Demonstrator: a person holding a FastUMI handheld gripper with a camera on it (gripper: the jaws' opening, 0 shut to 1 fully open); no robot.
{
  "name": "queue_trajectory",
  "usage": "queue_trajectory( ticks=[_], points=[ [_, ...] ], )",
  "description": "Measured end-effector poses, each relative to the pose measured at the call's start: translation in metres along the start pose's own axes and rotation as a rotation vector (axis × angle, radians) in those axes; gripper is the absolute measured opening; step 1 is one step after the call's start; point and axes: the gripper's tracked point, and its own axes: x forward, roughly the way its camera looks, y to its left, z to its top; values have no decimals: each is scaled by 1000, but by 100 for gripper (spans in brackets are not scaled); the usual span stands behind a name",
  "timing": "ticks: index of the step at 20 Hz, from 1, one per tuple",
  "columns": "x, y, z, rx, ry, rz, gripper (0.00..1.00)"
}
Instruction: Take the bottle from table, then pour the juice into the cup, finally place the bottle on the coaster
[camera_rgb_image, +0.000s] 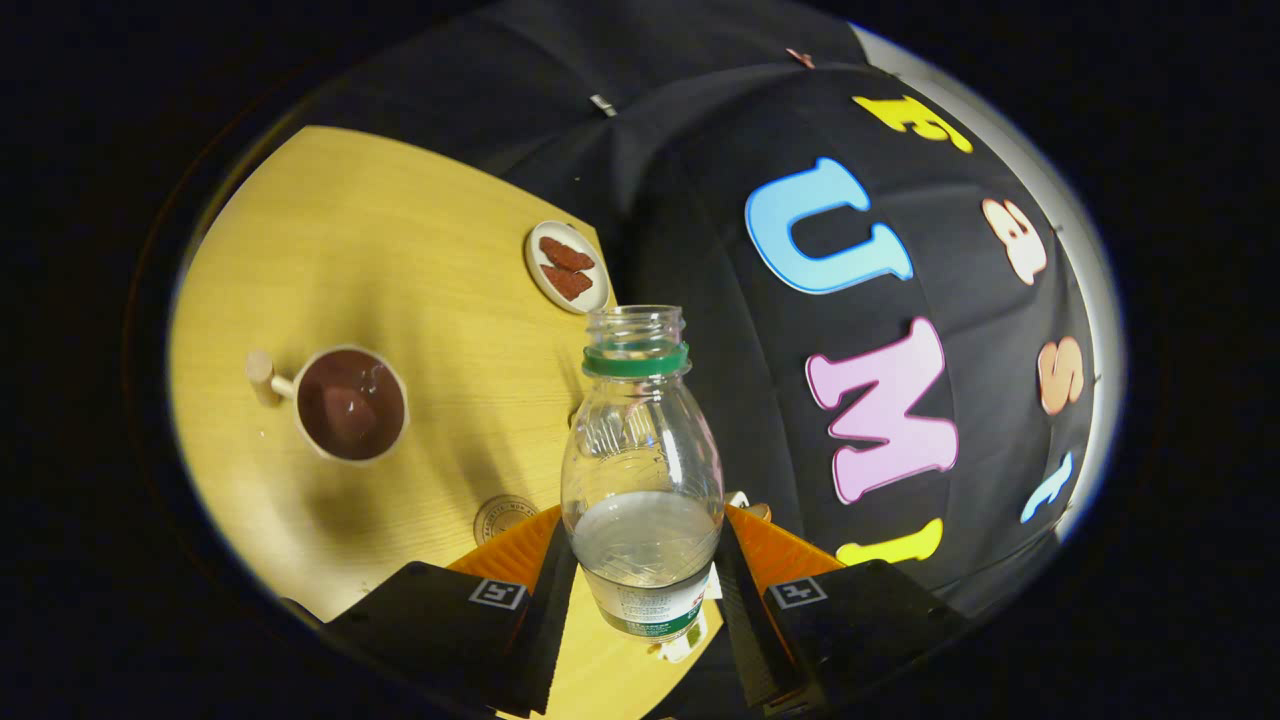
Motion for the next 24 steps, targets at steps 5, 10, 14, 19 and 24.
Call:
queue_trajectory(
  ticks=[5, 10, 14, 19, 24],
  points=[
    [4, -17, -2, 302, -9, 29, 73],
    [11, -8, -2, 619, -48, 92, 73],
    [24, -10, -2, 830, -119, 93, 73],
    [50, -8, -23, 985, -192, 47, 73],
    [79, 8, -57, 1087, -191, 23, 73]
  ],
)
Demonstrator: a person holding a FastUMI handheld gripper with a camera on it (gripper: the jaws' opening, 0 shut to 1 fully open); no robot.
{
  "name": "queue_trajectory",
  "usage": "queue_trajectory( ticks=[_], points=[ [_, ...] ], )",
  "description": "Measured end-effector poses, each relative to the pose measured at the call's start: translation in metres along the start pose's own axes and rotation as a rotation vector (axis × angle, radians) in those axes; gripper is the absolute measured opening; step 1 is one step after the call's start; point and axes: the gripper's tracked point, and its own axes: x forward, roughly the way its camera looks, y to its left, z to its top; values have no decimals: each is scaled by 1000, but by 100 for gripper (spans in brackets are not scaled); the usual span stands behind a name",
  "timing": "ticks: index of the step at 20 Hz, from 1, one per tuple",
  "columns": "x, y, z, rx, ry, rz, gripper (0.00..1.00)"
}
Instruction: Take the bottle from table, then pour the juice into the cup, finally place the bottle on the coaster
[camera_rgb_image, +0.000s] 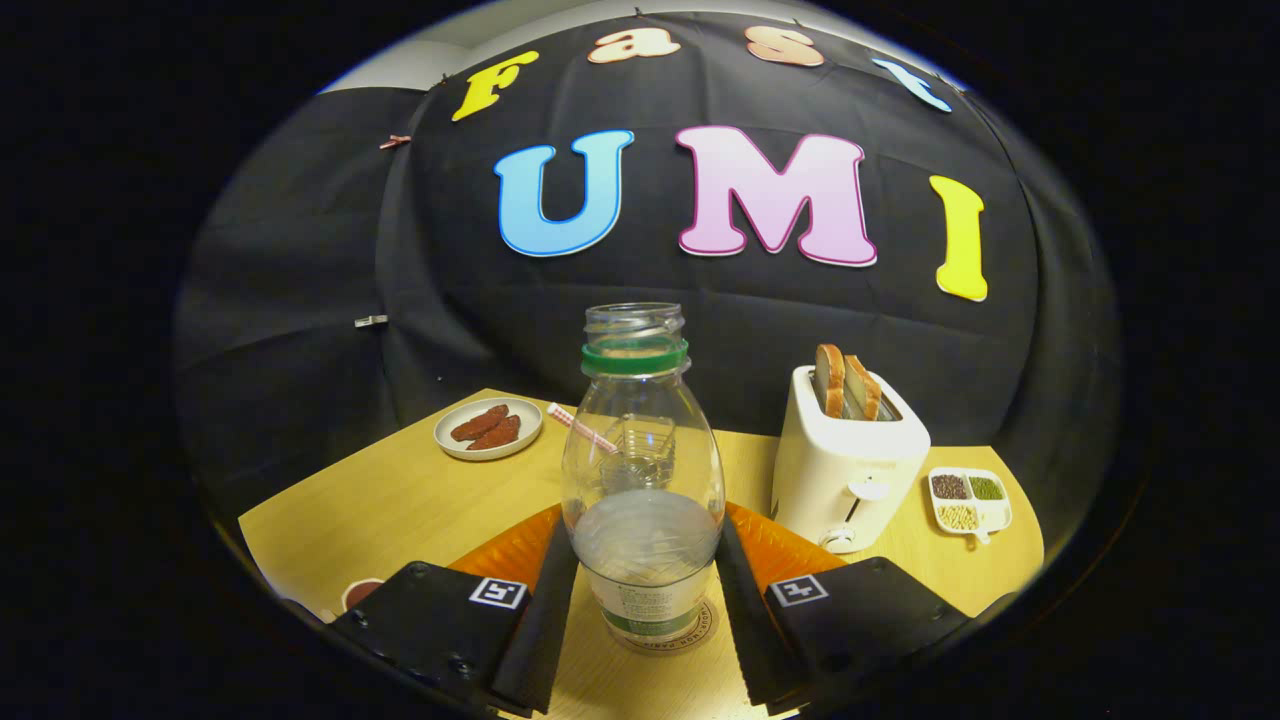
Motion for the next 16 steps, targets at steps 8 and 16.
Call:
queue_trajectory(
  ticks=[8, 16],
  points=[
    [20, -6, -32, 33, -20, 10, 73],
    [22, -6, -36, -23, -47, -9, 75]
  ],
)
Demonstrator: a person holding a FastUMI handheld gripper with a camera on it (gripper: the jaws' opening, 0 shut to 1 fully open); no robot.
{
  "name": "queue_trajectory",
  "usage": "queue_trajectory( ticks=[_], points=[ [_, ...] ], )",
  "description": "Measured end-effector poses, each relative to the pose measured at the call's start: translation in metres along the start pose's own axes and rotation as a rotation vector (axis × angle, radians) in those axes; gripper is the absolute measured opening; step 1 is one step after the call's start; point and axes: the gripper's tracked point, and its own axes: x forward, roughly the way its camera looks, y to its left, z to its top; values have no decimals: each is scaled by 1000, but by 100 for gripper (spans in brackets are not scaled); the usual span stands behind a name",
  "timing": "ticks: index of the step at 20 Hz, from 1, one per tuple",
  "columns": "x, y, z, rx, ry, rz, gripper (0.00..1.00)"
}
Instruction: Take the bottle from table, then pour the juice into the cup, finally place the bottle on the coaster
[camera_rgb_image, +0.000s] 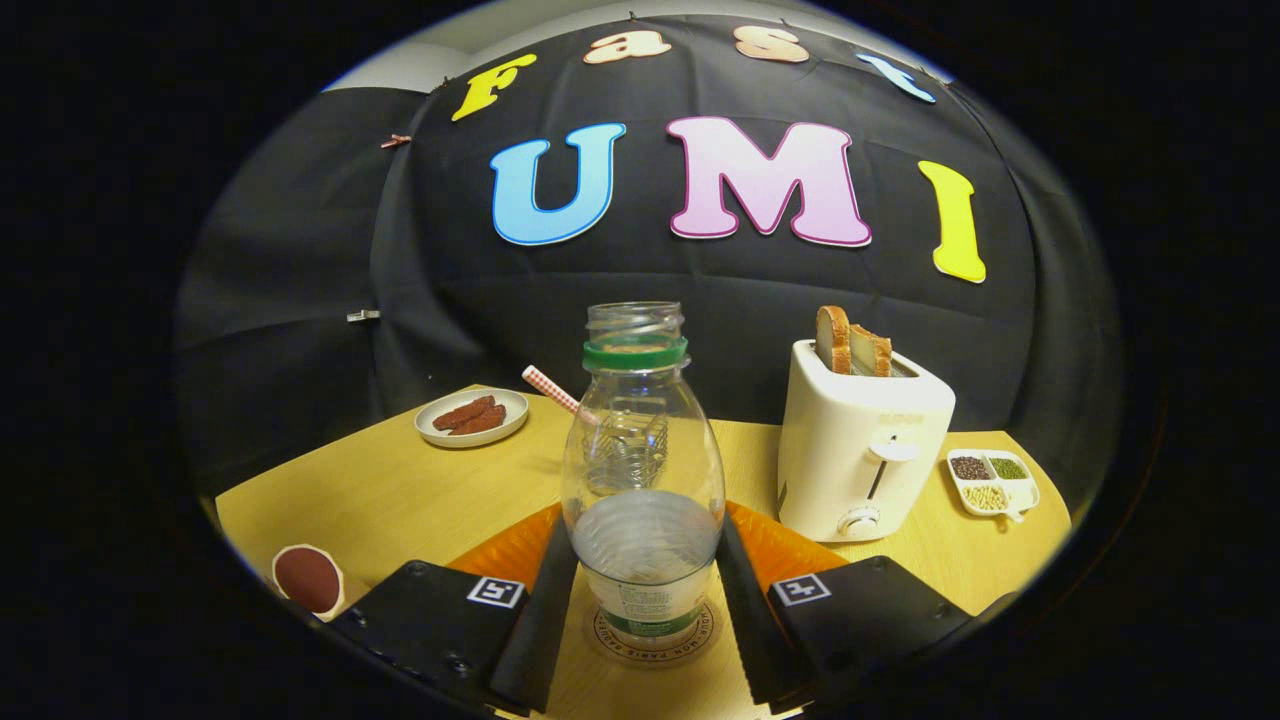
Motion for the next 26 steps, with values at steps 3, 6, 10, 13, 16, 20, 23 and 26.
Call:
queue_trajectory(
  ticks=[3, 6, 10, 13, 16, 20, 23, 26],
  points=[
    [-2, 2, 3, -3, -4, -4, 78],
    [-3, 2, 15, -1, -32, -11, 87],
    [-14, -1, 17, 11, -9, -35, 99],
    [-31, -5, 20, 11, 16, -62, 99],
    [-54, -8, 42, 13, -7, -91, 99],
    [-89, -14, 67, 15, -5, -117, 99],
    [-118, -14, 90, 3, -5, -120, 99],
    [-147, -21, 119, -38, -37, -151, 98]
  ],
)
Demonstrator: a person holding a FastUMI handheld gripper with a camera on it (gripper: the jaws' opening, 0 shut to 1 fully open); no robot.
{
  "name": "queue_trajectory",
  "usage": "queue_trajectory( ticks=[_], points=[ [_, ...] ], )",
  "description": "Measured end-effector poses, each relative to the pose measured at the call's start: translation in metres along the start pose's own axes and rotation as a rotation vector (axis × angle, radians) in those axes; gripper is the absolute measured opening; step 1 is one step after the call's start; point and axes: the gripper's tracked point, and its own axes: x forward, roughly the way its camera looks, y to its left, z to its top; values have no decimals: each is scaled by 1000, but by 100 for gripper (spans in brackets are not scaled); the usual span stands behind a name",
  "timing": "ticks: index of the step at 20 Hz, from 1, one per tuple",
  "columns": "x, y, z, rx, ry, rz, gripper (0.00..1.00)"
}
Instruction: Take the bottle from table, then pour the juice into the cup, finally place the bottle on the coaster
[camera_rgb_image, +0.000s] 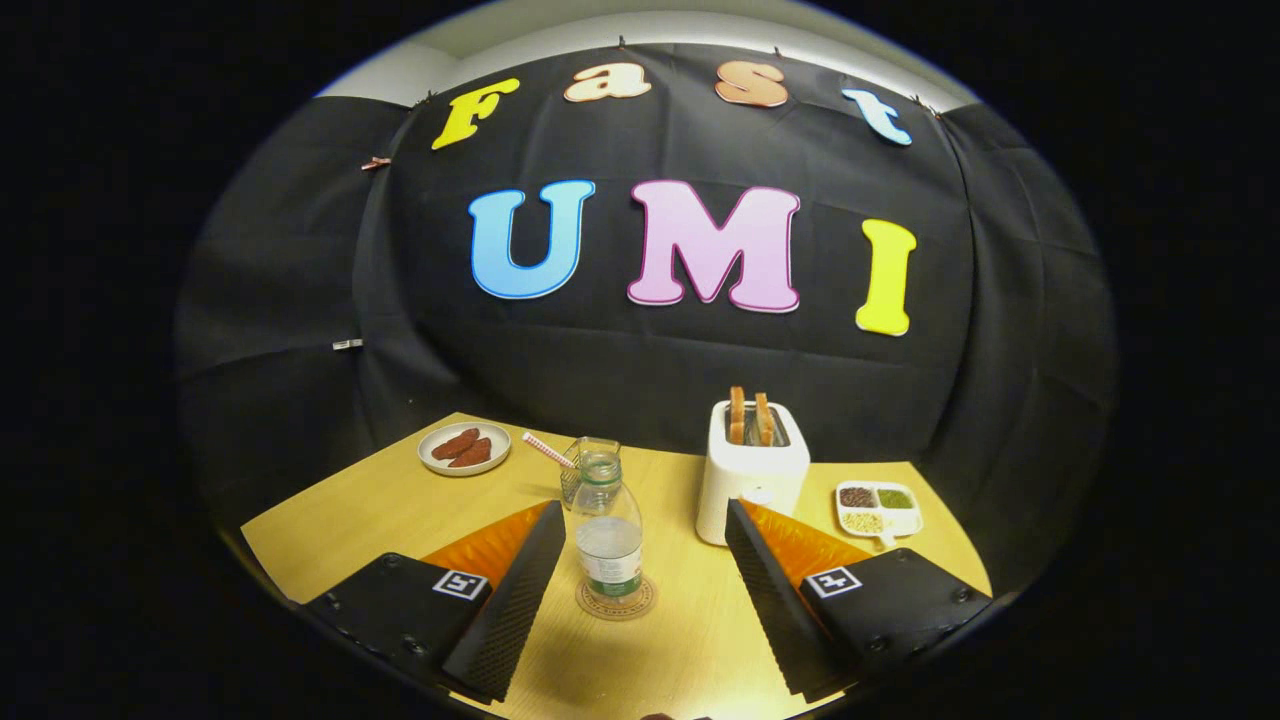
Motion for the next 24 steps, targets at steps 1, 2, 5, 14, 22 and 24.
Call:
queue_trajectory(
  ticks=[1, 2, 5, 14, 22, 24],
  points=[
    [-10, -3, 10, -10, -16, -13, 99],
    [-20, -5, 21, -11, -34, -21, 99],
    [-50, -12, 44, 21, -65, -50, 99],
    [-137, -60, 52, 72, -117, -191, 98],
    [-163, -78, 40, 90, -102, -263, 98],
    [-162, -78, 44, 93, -109, -266, 98]
  ],
)
